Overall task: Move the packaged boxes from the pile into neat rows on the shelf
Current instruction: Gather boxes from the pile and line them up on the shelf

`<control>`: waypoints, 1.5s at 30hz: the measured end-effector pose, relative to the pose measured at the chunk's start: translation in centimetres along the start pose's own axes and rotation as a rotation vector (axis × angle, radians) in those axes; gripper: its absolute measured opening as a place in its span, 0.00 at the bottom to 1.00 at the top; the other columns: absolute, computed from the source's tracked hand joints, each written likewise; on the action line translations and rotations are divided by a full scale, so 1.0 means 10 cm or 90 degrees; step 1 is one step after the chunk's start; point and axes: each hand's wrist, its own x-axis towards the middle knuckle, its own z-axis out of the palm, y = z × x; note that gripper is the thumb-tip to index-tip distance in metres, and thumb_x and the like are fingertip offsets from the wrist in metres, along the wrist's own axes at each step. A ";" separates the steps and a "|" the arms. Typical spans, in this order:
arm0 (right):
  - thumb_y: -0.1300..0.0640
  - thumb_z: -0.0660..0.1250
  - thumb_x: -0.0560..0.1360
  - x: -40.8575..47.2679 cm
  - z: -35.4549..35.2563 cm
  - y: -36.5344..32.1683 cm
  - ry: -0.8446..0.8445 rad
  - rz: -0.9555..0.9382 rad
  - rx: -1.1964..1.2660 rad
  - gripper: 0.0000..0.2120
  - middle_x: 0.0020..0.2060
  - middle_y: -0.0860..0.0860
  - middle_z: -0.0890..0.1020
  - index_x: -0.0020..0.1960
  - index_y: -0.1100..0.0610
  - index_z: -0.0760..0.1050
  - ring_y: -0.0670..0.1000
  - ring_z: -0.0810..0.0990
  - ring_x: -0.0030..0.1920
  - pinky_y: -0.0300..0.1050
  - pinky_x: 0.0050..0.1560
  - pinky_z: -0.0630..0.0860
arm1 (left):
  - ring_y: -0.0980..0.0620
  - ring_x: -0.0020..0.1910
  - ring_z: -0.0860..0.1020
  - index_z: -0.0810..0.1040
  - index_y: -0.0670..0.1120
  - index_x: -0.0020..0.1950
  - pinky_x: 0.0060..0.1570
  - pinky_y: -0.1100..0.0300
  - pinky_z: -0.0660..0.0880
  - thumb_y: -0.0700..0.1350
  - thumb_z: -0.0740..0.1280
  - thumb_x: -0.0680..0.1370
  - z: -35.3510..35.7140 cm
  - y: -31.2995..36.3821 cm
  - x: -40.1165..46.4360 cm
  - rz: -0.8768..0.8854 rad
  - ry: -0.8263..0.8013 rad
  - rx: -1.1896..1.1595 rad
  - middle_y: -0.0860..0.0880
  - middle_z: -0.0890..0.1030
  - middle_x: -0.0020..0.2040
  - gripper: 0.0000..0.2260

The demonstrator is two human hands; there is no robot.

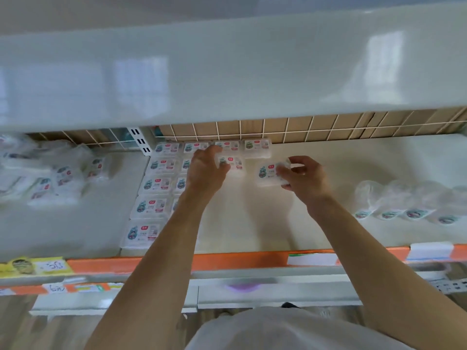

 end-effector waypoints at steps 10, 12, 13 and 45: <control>0.51 0.75 0.73 0.30 0.13 0.06 0.031 0.005 -0.096 0.18 0.46 0.52 0.84 0.61 0.55 0.80 0.50 0.81 0.42 0.42 0.43 0.76 | 0.40 0.67 0.67 0.71 0.50 0.74 0.67 0.46 0.66 0.53 0.67 0.80 -0.01 -0.09 0.13 0.024 -0.051 0.191 0.42 0.73 0.67 0.23; 0.51 0.74 0.74 0.31 0.14 0.06 0.033 0.007 -0.099 0.19 0.48 0.53 0.84 0.62 0.56 0.79 0.51 0.81 0.43 0.41 0.42 0.76 | 0.40 0.68 0.64 0.70 0.51 0.75 0.66 0.46 0.64 0.54 0.66 0.80 -0.02 -0.09 0.16 0.036 -0.064 0.225 0.41 0.72 0.68 0.23; 0.51 0.74 0.74 0.31 0.15 0.05 0.035 0.005 -0.101 0.20 0.49 0.53 0.84 0.63 0.56 0.79 0.50 0.81 0.44 0.39 0.40 0.75 | 0.40 0.69 0.63 0.69 0.52 0.76 0.66 0.46 0.64 0.55 0.65 0.81 -0.03 -0.09 0.17 0.042 -0.073 0.236 0.41 0.71 0.68 0.24; 0.47 0.75 0.71 0.32 0.31 0.03 0.059 0.003 -0.169 0.17 0.42 0.52 0.85 0.52 0.57 0.80 0.52 0.83 0.40 0.38 0.32 0.73 | 0.45 0.62 0.68 0.80 0.54 0.65 0.57 0.51 0.62 0.61 0.68 0.77 0.14 -0.17 0.03 0.030 0.045 0.223 0.51 0.79 0.64 0.20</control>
